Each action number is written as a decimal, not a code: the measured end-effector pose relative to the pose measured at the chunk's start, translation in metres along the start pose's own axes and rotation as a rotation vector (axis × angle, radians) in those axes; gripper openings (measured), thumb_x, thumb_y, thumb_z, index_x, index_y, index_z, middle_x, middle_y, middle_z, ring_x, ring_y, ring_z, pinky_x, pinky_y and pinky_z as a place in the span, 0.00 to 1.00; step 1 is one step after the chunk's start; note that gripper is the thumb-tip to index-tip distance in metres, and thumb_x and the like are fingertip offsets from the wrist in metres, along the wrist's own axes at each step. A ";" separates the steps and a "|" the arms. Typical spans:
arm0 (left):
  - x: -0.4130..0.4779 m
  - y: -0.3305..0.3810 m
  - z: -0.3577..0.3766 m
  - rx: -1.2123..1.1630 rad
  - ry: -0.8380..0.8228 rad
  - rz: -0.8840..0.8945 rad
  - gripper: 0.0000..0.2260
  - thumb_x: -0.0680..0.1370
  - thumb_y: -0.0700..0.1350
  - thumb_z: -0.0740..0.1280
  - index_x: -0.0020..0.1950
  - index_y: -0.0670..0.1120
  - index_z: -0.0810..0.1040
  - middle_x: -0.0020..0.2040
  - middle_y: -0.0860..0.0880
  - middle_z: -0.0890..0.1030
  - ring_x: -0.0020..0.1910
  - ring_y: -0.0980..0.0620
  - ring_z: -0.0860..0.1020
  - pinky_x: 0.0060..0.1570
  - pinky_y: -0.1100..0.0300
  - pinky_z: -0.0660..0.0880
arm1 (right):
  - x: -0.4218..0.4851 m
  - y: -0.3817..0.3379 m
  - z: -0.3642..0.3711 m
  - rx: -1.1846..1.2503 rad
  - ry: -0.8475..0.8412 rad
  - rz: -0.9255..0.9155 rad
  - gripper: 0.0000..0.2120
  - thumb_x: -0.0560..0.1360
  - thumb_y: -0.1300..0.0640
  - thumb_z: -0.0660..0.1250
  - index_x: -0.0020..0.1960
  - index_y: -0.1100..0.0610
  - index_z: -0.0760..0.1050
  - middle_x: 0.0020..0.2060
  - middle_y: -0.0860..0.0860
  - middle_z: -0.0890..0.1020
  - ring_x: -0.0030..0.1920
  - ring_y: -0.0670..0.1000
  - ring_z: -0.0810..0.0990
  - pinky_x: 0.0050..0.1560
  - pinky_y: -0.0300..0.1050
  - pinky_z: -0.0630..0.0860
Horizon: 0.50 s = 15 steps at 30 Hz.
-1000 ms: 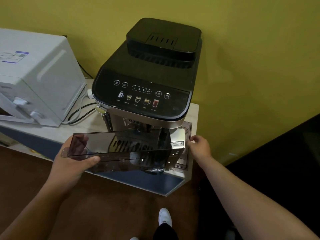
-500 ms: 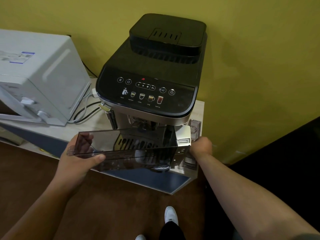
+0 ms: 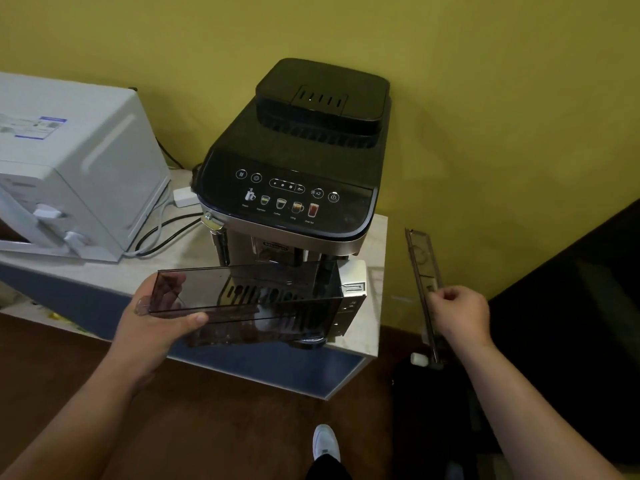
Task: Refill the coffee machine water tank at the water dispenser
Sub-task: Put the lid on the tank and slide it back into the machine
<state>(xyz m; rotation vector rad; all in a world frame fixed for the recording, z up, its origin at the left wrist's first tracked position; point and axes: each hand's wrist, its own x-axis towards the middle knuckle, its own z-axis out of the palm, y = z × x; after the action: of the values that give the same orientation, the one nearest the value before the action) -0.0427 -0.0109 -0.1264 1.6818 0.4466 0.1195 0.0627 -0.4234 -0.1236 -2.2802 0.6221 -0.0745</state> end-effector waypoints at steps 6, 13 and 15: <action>-0.003 0.001 -0.001 -0.053 0.004 -0.021 0.37 0.57 0.43 0.78 0.66 0.52 0.75 0.62 0.51 0.78 0.65 0.47 0.75 0.64 0.45 0.72 | -0.041 -0.013 -0.038 0.091 0.083 -0.063 0.08 0.72 0.60 0.70 0.34 0.58 0.79 0.32 0.52 0.81 0.31 0.48 0.76 0.29 0.39 0.69; -0.008 0.004 0.000 -0.097 -0.039 0.006 0.34 0.64 0.37 0.77 0.69 0.49 0.72 0.61 0.53 0.76 0.62 0.50 0.74 0.58 0.50 0.73 | -0.081 -0.031 -0.071 0.215 0.055 -0.243 0.02 0.72 0.60 0.73 0.41 0.55 0.82 0.50 0.45 0.80 0.52 0.44 0.77 0.56 0.47 0.74; -0.006 0.002 0.001 -0.102 -0.040 0.020 0.31 0.67 0.32 0.76 0.67 0.49 0.73 0.60 0.53 0.77 0.62 0.51 0.74 0.57 0.51 0.74 | -0.094 -0.046 -0.079 0.150 0.001 -0.382 0.03 0.71 0.61 0.73 0.42 0.54 0.82 0.49 0.42 0.80 0.52 0.39 0.76 0.57 0.44 0.74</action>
<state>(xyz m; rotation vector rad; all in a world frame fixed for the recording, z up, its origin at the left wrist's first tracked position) -0.0477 -0.0138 -0.1237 1.5864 0.3879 0.1214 -0.0192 -0.4052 -0.0229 -2.2235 0.1670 -0.2963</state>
